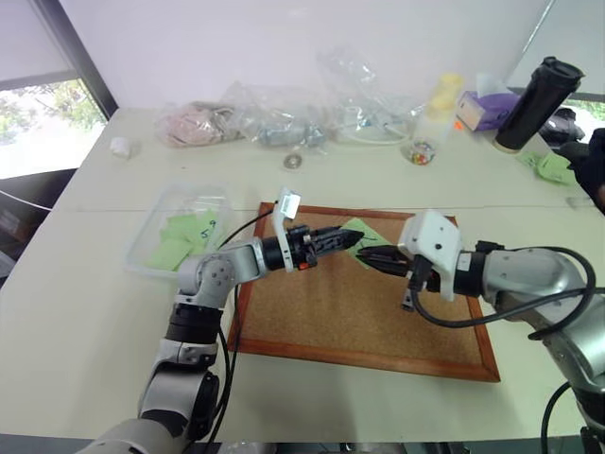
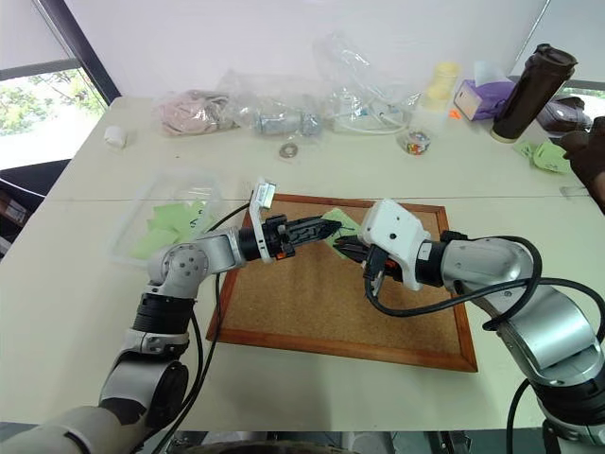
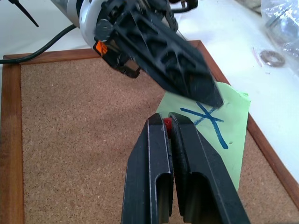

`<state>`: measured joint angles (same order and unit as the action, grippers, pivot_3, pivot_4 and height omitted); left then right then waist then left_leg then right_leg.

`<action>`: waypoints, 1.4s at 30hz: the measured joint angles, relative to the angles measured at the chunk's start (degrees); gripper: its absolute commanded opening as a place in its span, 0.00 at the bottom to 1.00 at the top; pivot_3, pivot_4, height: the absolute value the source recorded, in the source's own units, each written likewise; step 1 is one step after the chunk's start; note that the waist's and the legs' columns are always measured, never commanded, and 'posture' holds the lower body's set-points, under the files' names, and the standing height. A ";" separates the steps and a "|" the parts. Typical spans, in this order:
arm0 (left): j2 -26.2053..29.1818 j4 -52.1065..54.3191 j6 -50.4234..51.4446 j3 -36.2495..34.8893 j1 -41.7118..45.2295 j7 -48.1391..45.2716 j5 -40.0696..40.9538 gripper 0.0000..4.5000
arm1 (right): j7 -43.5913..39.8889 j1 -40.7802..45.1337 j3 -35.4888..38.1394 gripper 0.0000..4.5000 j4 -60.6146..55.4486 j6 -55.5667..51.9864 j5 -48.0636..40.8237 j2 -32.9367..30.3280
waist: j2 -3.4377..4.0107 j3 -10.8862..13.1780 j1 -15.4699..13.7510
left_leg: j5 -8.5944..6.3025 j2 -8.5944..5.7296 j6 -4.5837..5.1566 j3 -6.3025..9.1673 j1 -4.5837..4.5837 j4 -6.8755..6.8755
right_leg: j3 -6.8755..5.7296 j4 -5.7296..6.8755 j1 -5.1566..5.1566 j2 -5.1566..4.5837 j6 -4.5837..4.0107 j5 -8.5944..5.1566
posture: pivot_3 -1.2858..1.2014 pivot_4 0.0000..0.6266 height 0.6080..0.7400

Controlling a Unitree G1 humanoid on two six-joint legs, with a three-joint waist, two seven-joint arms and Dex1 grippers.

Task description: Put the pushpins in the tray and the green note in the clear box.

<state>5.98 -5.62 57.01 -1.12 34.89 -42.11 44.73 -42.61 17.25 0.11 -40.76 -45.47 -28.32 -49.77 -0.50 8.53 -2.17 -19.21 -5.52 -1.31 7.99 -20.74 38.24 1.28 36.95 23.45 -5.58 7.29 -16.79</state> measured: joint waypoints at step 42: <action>2.83 3.17 -6.15 -0.08 -6.00 0.99 -2.81 0.01 | 2.12 -28.63 36.70 0.00 36.28 10.57 2.76 3.69 | 0.11 -0.07 -0.01 | 0.01 0.00 -0.01 -0.18 0.18 0.00 | 0.14 0.12 -0.09 0.01 0.00 0.00 | 0.52 0.24 1.00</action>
<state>8.81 -2.44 50.86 -1.20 28.89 -41.12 41.92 -40.49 -11.38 36.80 -4.49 -34.89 -25.56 -46.08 -0.38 8.46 -2.17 -19.20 -5.52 -1.32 7.81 -20.56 38.24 1.42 37.07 23.36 -5.56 7.28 -16.79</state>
